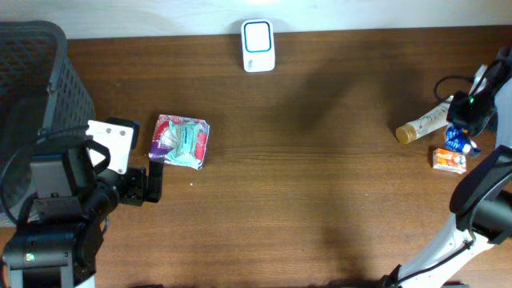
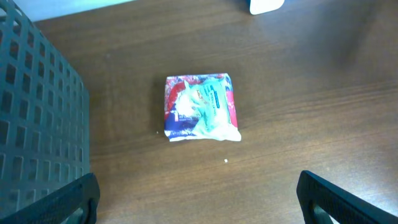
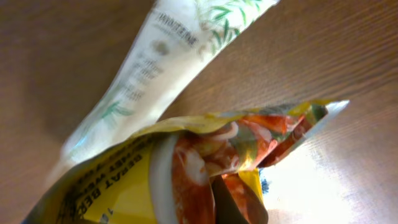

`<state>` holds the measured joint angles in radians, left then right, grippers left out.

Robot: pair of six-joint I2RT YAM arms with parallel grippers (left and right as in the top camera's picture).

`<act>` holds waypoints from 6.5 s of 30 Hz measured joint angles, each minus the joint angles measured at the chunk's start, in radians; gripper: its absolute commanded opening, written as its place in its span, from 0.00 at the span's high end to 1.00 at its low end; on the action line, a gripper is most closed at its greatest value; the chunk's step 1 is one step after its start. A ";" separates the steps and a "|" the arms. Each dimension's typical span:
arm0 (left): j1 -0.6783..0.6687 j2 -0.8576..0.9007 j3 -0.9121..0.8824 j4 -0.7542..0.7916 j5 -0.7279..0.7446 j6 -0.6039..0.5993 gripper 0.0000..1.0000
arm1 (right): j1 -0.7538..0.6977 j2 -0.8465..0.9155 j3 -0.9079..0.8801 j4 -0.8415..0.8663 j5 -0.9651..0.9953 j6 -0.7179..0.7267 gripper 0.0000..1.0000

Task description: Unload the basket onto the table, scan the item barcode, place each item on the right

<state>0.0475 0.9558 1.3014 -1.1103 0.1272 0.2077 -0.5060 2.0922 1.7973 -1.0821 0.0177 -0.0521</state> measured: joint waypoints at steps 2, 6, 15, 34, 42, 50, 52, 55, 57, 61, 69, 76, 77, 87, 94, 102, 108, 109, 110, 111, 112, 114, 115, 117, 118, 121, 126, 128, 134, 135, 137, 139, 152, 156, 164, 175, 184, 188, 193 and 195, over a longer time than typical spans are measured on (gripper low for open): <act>0.000 0.000 0.000 -0.001 0.000 0.000 0.01 | -0.002 0.000 -0.064 0.037 0.015 -0.003 0.42; 0.000 0.000 0.000 0.000 0.000 0.000 0.01 | -0.002 -0.003 -0.054 -0.026 -0.006 0.003 0.27; 0.000 -0.005 0.000 0.000 -0.001 0.000 0.01 | 0.484 -0.370 0.137 -0.193 -0.090 0.003 0.25; 0.000 -0.385 0.088 -0.042 -0.185 -0.078 0.01 | 1.279 0.108 0.130 0.460 -0.174 0.051 0.51; 0.000 -0.386 0.088 -0.053 -0.188 -0.078 0.01 | 1.287 0.219 0.130 0.555 -0.173 0.108 0.52; 0.000 -0.386 0.088 -0.053 -0.188 -0.078 0.01 | 1.286 0.222 0.135 0.560 -0.190 0.157 0.96; 0.000 -0.386 0.088 -0.053 -0.188 -0.078 0.01 | 1.259 0.222 0.140 0.552 -0.315 0.159 0.96; 0.000 -0.386 0.088 -0.053 -0.188 -0.078 0.01 | 1.168 0.226 0.156 0.544 -0.615 0.162 0.96; 0.000 -0.386 0.088 -0.054 -0.188 -0.078 0.01 | 1.068 0.226 0.171 0.546 -0.833 0.165 0.96; 0.000 -0.386 0.088 -0.054 -0.188 -0.078 0.01 | 0.864 0.226 0.172 0.579 -1.311 0.187 0.96; 0.000 -0.386 0.076 -0.054 -0.188 -0.078 0.01 | 0.695 0.226 0.175 0.634 -1.515 0.384 0.96; 0.000 -0.381 0.056 -0.053 -0.188 -0.078 0.01 | 0.629 0.228 0.182 1.052 -1.542 0.840 0.96; 0.000 -0.381 0.051 -0.053 -0.188 -0.078 0.01 | 0.623 0.228 0.182 1.101 -1.545 0.899 0.96; 0.000 -0.380 0.022 -0.045 -0.188 -0.078 0.01 | 0.680 0.229 0.188 0.730 -1.506 0.650 0.96; 0.000 -0.380 0.021 -0.014 -0.188 -0.078 0.01 | 0.768 0.232 0.185 0.097 -1.069 0.132 0.96; 0.000 -0.379 0.020 -0.006 -0.188 -0.078 0.01 | 0.800 0.223 0.187 -0.177 -0.679 -0.090 0.78; 0.000 -0.379 0.020 -0.004 -0.188 -0.079 0.01 | 1.041 0.035 0.200 -0.301 -0.225 -0.225 0.20; 0.000 -0.379 0.020 -0.004 -0.188 -0.078 0.01 | 1.096 0.029 0.200 -0.314 -0.177 -0.232 0.20; 0.000 -0.379 0.020 -0.004 -0.188 -0.079 0.01 | 1.139 0.029 0.194 -0.314 -0.131 -0.237 0.19; 0.000 -0.379 0.020 -0.004 -0.188 -0.078 0.01 | 1.165 0.029 0.183 -0.314 -0.095 -0.238 0.19; 0.000 -0.379 0.020 -0.004 -0.188 -0.078 0.01 | 1.188 0.029 0.168 -0.314 -0.026 -0.222 0.04; 0.000 -0.379 0.020 -0.004 -0.188 -0.078 0.01 | 1.214 0.029 0.139 -0.318 0.067 -0.201 0.01; 0.000 -0.379 0.020 -0.004 -0.188 -0.078 0.01 | 1.221 0.026 0.134 -0.317 0.086 -0.193 0.01; 0.000 -0.379 0.020 -0.004 -0.188 -0.078 0.01 | 1.224 -0.020 0.114 -0.310 0.117 -0.187 0.01; 0.000 -0.379 0.020 -0.006 -0.188 -0.078 0.01 | 1.224 -0.085 0.080 -0.281 0.128 -0.187 0.01; 0.000 -0.379 0.019 -0.009 -0.188 -0.078 0.01 | 1.224 -0.357 -0.165 -0.096 0.162 -0.184 0.02; 0.000 -0.379 0.018 -0.004 -0.188 -0.078 0.01 | 1.224 -0.560 -0.649 0.483 0.190 -0.248 0.01; 0.000 -0.379 0.018 -0.004 -0.188 -0.078 0.01 | 1.225 -0.530 -0.726 0.620 0.163 -0.293 0.01; 0.000 -0.379 0.018 -0.002 -0.188 -0.078 0.01 | 1.226 -0.373 -0.739 0.848 0.108 -0.333 0.01; 0.000 -0.379 0.018 0.000 -0.190 -0.078 0.01 | 1.226 -0.323 -0.739 0.886 0.101 -0.338 0.02; 0.000 -0.379 0.018 0.000 -0.192 -0.078 0.01 | 1.226 -0.270 -0.740 0.929 0.094 -0.341 0.01; 0.000 -0.379 0.018 0.000 -0.192 -0.078 0.01 | 1.226 -0.234 -0.741 0.986 0.088 -0.341 0.01; 0.000 -0.379 0.018 0.000 -0.192 -0.078 0.01 | 1.219 -0.059 -0.740 1.316 0.084 -0.340 0.55; 0.000 -0.379 0.018 0.000 -0.192 -0.078 0.01 | 1.197 -0.051 -0.740 1.315 0.086 -0.335 0.96; 0.000 -0.379 0.018 -0.001 -0.192 -0.078 0.01 | 1.163 -0.240 -0.739 1.078 -0.153 -0.110 0.96; 0.000 -0.296 -0.047 0.019 -0.016 0.019 0.01 | 0.826 -0.475 -0.739 1.035 -1.324 0.216 0.96; 0.001 0.254 -0.075 0.000 0.611 0.583 0.01 | 0.849 -0.475 -0.739 1.014 -1.465 0.094 0.96; 0.005 0.339 -0.063 -0.002 0.806 0.766 0.01 | 0.849 -0.475 -0.739 0.935 -1.485 -0.013 0.96; 0.043 0.340 0.002 0.000 1.002 0.910 0.01 | 0.849 -0.475 -0.739 0.917 -1.521 -0.064 0.96; 0.044 0.354 0.003 -0.005 1.034 0.936 0.01 | 0.853 -0.475 -0.739 0.912 -1.528 -0.071 0.96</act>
<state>0.0914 1.3102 1.3041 -1.1149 1.1614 1.1439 0.3466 1.6169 1.0584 -0.1696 -1.5101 -0.1226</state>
